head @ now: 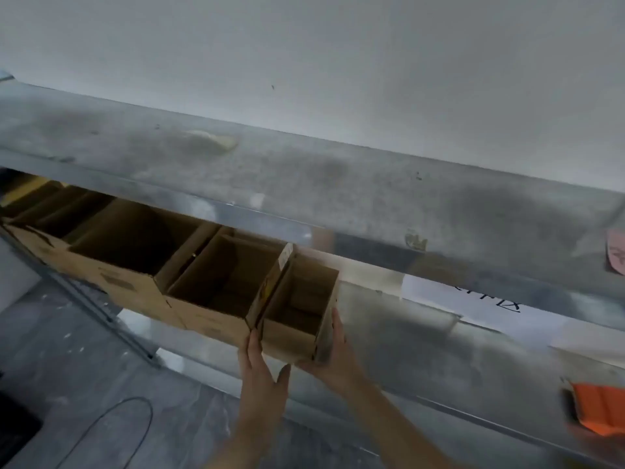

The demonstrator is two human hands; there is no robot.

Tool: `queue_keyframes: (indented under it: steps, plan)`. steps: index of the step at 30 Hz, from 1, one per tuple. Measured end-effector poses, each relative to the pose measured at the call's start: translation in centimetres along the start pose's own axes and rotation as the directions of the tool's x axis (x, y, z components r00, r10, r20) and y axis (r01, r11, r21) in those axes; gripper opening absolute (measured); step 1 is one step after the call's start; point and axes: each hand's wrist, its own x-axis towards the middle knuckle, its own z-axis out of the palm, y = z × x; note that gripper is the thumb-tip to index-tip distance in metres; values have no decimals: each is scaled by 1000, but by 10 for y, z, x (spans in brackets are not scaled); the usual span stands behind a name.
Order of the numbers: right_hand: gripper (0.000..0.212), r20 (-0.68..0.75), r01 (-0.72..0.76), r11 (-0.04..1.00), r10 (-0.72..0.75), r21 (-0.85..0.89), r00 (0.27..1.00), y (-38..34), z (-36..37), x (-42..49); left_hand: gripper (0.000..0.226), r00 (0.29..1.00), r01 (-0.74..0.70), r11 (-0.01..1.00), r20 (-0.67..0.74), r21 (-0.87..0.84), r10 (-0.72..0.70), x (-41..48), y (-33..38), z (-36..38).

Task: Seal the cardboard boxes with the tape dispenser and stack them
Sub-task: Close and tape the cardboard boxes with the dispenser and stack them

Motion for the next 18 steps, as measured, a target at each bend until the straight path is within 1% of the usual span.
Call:
queue_keyframes:
  steps: [1, 2, 3, 4, 5, 6, 7, 8, 10, 11, 12, 13, 14, 15, 16, 18]
  plan:
    - [104, -34, 27, 995, -23, 98, 999, -3, 1, 1, 97, 999, 31, 998, 14, -52, -31, 2, -1, 3]
    - [99, -66, 15, 989, -5, 150, 998, 0, 1, 2, 98, 998, 51, 995, 27, -90, -49, 4, 2, 3]
    - [93, -64, -14, 987, 25, 160, 998, 2, 1, 2, 98, 996, 74, 991, 51, -114, -69, 5, 1, 5]
    - [88, -56, -74, 987, 83, 145, 995, 1, 1, 2, 97, 992, 107, 985, 80, -137, -96, 8, 1, 7]
    - [87, -43, -130, 985, 136, 114, 990, 2, -1, 2, 96, 990, 125, 982, 90, -142, -113, 11, -1, 10]
    - [90, -36, -168, 979, 174, 115, 984, 6, -4, 2, 95, 989, 133, 981, 89, -138, -122, 13, 0, 12]
    - [93, -39, -162, 977, 169, 135, 985, 13, -8, 0, 94, 989, 129, 984, 86, -122, -119, 16, -1, 14]
    - [89, -40, -166, 972, 175, 166, 984, 25, -13, -1, 91, 990, 119, 989, 90, -85, -111, 18, 1, 14]
    - [68, -48, -163, 972, 173, 170, 984, 24, -22, -7, 84, 985, 105, 994, 136, 16, -106, 22, 2, 16]
    - [63, -33, -183, 967, 191, 177, 981, 24, -28, -10, 85, 976, 111, 994, 185, 15, -112, 25, 3, 17]
    - [61, -21, -211, 962, 218, 171, 976, 24, -32, -13, 91, 960, 121, 993, 256, -11, -115, 27, 5, 17]
    - [59, 5, -244, 954, 247, 176, 969, 25, -37, -17, 99, 943, 110, 994, 318, -27, -96, 30, 6, 17]
    - [64, 6, -258, 955, 260, 144, 966, 27, -42, -22, 105, 927, 77, 997, 369, -15, -66, 33, 5, 19]
    - [71, 7, -268, 959, 268, 96, 963, 30, -48, -29, 106, 911, 23, 1000, 411, 18, -28, 34, 5, 20]
    - [77, 8, -270, 962, 270, 43, 963, 29, -52, -36, 102, 894, -34, 998, 448, 49, 8, 33, 7, 21]
    - [81, -34, -267, 964, 266, -12, 963, 33, -60, -50, 91, 886, -153, 984, 454, 91, 95, 28, 11, 27]
